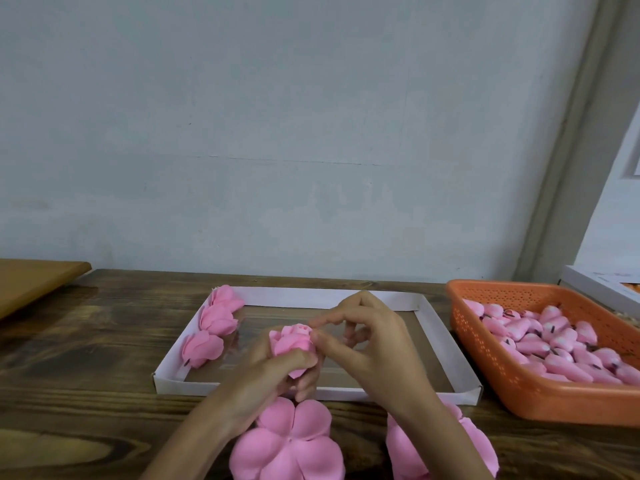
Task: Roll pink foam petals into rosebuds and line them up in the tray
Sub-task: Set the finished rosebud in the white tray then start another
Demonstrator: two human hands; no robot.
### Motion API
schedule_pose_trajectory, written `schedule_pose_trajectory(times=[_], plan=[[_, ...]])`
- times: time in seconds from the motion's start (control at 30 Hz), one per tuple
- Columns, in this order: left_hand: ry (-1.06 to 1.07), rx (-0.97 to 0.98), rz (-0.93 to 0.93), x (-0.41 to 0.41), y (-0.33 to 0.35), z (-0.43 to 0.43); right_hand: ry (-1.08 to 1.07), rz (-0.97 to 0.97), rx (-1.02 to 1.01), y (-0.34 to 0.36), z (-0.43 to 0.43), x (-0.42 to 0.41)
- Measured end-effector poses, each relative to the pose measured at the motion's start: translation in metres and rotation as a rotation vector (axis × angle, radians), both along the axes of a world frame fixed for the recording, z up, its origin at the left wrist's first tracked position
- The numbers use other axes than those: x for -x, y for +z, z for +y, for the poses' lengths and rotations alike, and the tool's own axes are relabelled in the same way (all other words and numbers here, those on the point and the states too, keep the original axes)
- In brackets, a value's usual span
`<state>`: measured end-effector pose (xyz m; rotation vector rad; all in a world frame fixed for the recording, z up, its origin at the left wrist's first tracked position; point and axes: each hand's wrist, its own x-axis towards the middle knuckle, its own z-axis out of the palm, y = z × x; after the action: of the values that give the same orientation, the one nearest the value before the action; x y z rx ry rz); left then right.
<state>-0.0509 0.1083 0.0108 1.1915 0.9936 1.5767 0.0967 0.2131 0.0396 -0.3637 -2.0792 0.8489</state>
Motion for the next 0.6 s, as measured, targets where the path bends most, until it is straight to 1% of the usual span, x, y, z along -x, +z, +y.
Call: schedule_pose_trajectory(times=[0.17,0.3,0.4,0.5,0.6], plan=[[0.061,-0.011,0.002,0.0024,-0.0049,0.0038,-0.008,0.032,-0.030,0.0028,-0.0045,0.0000],[0.087,-0.034,0.086,0.0014,-0.0038,0.0023,0.006,0.039,-0.012,0.0031,-0.0066,0.0002],[0.069,-0.045,0.107,-0.0006,-0.0012,0.0013,-0.020,0.021,-0.019,0.0012,-0.0059,0.0012],[0.050,-0.067,0.076,-0.0040,0.0010,0.0009,-0.046,-0.034,-0.023,-0.0009,-0.0034,0.0016],[0.066,-0.065,0.023,-0.0055,0.0028,0.0014,-0.023,-0.074,0.031,-0.0040,-0.0004,0.0032]])
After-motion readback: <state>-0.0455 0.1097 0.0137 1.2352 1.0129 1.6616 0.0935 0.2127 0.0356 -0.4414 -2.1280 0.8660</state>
